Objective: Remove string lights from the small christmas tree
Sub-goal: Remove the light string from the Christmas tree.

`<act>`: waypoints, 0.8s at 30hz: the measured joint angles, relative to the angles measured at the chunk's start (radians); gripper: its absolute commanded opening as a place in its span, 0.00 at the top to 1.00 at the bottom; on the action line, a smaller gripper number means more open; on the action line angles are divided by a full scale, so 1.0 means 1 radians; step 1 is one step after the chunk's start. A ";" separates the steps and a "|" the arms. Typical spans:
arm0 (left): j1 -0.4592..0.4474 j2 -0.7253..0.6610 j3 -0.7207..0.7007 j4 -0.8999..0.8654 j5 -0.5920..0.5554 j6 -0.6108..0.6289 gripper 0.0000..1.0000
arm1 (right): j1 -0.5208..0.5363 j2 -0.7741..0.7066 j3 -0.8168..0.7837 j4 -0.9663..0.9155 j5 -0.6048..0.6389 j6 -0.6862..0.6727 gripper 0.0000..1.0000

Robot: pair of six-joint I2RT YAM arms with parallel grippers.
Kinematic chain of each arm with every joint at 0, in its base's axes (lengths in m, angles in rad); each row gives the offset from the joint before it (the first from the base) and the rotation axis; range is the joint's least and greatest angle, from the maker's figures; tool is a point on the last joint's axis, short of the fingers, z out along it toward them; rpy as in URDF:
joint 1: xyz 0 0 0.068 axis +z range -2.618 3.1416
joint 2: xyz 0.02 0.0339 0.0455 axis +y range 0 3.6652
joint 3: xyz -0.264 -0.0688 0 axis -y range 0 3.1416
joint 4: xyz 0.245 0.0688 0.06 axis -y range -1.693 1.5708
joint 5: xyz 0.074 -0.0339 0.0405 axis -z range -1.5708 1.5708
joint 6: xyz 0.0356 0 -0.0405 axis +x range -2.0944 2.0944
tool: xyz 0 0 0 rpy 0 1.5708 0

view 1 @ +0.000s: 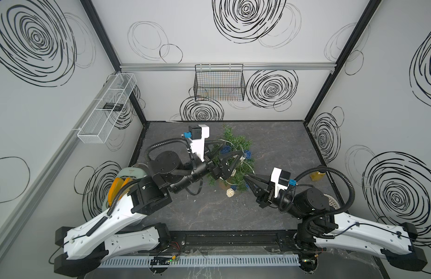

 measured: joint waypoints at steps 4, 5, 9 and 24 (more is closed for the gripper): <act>0.025 -0.001 0.019 -0.085 0.003 0.010 0.04 | 0.000 -0.013 0.022 -0.003 0.056 0.003 1.00; 0.027 -0.003 0.019 -0.102 0.004 0.013 0.04 | 0.000 -0.016 0.029 -0.006 0.065 0.003 1.00; 0.033 -0.029 0.001 -0.141 0.039 0.020 0.03 | 0.000 -0.033 0.082 -0.039 0.078 0.002 1.00; 0.037 -0.061 -0.016 -0.111 0.301 0.023 0.04 | 0.000 -0.013 0.171 -0.117 0.014 -0.035 1.00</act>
